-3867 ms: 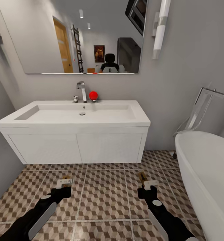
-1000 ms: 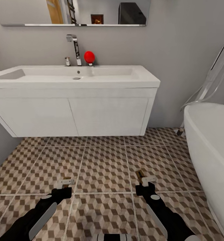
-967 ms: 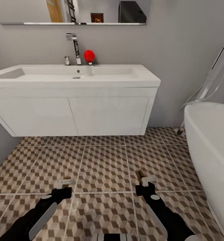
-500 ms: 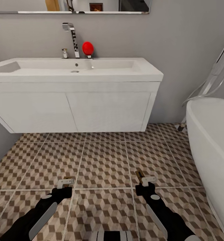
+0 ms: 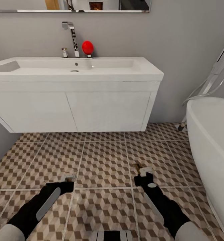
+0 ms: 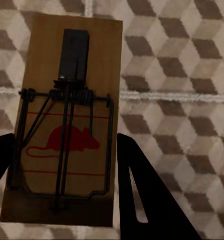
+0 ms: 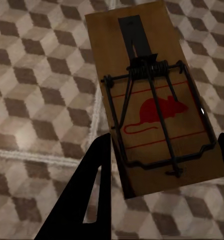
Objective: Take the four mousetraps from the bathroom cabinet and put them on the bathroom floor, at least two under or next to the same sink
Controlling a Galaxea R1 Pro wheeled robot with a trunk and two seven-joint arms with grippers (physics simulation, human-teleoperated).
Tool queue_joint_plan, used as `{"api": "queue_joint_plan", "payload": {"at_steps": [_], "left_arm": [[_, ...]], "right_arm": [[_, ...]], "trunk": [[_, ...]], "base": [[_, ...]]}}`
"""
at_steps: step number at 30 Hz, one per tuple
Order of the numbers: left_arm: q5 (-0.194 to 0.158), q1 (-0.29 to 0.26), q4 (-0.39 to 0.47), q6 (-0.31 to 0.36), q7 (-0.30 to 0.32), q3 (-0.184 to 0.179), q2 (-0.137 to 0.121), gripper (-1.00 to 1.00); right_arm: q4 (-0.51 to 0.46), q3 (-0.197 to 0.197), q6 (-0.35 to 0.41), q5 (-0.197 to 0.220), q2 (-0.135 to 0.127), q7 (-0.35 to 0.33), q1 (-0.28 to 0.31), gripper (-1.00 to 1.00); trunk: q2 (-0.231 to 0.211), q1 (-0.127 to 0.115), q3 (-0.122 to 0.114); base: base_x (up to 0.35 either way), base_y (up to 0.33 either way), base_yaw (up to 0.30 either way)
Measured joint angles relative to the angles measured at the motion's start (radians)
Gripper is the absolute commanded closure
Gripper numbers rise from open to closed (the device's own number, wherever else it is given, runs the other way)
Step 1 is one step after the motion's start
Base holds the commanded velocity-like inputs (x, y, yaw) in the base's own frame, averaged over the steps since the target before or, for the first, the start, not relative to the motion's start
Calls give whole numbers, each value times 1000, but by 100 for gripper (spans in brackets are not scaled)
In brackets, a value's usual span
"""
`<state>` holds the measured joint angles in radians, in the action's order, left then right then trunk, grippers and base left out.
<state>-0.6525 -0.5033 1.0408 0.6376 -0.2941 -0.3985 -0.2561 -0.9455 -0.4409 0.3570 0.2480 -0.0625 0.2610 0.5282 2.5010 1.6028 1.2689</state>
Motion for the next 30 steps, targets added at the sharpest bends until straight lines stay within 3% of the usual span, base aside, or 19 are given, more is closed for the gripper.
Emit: {"api": "queue_joint_plan", "payload": {"at_steps": [2,4,7,9,11,14,17,21,30], "left_arm": [[-1,-62,-5,70,0,20,7,100],[2,-170,-45,125,0,35,18,100],[3,-271,-152,145,-1,41,35,100],[11,-302,-206,145,-2,42,46,100],[31,-315,-255,133,0,41,52,100],[55,-322,-315,45,14,32,66,100],[70,-324,-334,-32,32,-26,81,100],[76,-324,-338,-53,33,-76,88,100],[81,-324,-338,-53,29,-84,90,100]], "right_arm": [[-2,0,77,-8,11,-2,50,100],[-3,0,116,-13,30,-3,94,100],[11,-1,138,-16,53,-2,159,100],[42,-2,139,-14,60,-2,190,100],[80,-2,131,-11,63,-3,203,100],[114,-5,76,-8,65,-8,210,100],[123,-6,35,-7,64,-50,211,100],[117,-4,24,-9,56,-112,212,100],[116,-3,22,-11,57,-140,212,100]], "trunk": [[0,0,0],[0,0,0],[0,0,0],[0,0,0],[0,0,0],[0,0,0],[0,0,0],[0,0,0],[2,3,31]], "base": [[0,0,0],[0,0,0],[0,0,0],[0,0,0],[0,0,0],[0,0,0],[0,0,0],[0,0,0],[0,0,0]]}}
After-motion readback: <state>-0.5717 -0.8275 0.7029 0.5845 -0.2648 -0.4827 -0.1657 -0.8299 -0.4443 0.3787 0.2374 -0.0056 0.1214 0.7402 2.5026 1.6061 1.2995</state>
